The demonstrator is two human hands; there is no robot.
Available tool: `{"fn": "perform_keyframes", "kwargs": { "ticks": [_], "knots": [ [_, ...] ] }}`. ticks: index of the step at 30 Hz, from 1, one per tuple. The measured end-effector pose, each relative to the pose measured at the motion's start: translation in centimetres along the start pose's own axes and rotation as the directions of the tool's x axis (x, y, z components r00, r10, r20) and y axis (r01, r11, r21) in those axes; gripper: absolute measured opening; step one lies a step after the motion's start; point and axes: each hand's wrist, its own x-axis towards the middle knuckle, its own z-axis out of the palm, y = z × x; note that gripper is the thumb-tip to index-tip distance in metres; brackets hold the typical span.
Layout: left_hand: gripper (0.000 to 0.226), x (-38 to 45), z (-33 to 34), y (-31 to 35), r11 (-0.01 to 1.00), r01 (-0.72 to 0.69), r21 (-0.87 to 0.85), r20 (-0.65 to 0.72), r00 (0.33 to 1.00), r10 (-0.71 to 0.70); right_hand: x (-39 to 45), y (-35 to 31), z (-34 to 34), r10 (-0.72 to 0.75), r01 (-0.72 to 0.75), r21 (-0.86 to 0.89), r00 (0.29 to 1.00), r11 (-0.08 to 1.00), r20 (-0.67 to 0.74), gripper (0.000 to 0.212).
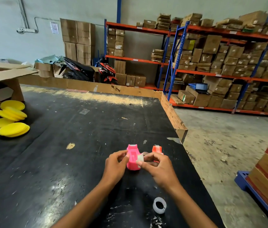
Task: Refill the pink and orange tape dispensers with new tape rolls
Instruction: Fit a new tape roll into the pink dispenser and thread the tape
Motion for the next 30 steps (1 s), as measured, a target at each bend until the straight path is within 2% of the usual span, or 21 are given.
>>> {"fn": "perform_keyframes", "kwargs": {
  "ticks": [4,6,9,17,20,24,26,30],
  "knots": [
    [0.030,2.5,1.1,-1.7,0.994,0.011,0.106,0.079,0.997,-0.020,2.2,-0.3,-0.3,0.031,-0.031,0.016,1.000,0.999,0.000,0.038],
    [0.030,2.6,1.4,-2.3,0.993,0.039,0.112,0.073,0.996,-0.047,3.2,-0.1,-0.3,0.024,-0.024,-0.030,1.000,0.999,0.005,0.045],
    [0.030,2.4,1.7,-2.7,0.996,0.009,0.093,0.043,0.999,-0.013,4.4,0.2,0.2,0.003,0.000,-0.093,0.999,0.996,0.038,0.048],
    [0.028,1.8,2.0,-3.3,0.992,-0.048,0.113,0.022,0.999,0.046,5.9,2.0,1.8,-0.045,0.068,-0.195,0.992,0.978,0.122,0.025],
    [0.031,1.8,2.1,-3.6,0.989,-0.053,0.137,0.025,0.998,0.050,6.0,2.3,2.0,-0.035,0.068,-0.231,0.988,0.971,0.148,0.031],
    [0.035,1.9,2.2,-4.0,0.984,-0.074,0.162,0.024,0.997,0.071,6.1,2.9,1.6,-0.035,0.093,-0.380,0.987,0.920,0.156,0.038],
    [0.036,2.0,2.2,-4.2,0.981,-0.084,0.175,0.022,0.996,0.081,6.0,3.1,1.5,-0.027,0.090,-0.372,0.985,0.924,0.170,0.046],
    [0.036,2.2,2.3,-4.5,0.978,-0.102,0.182,0.016,0.995,0.101,5.8,3.1,1.6,-0.112,0.164,-0.440,0.983,0.883,0.143,0.058]
  ]
}}
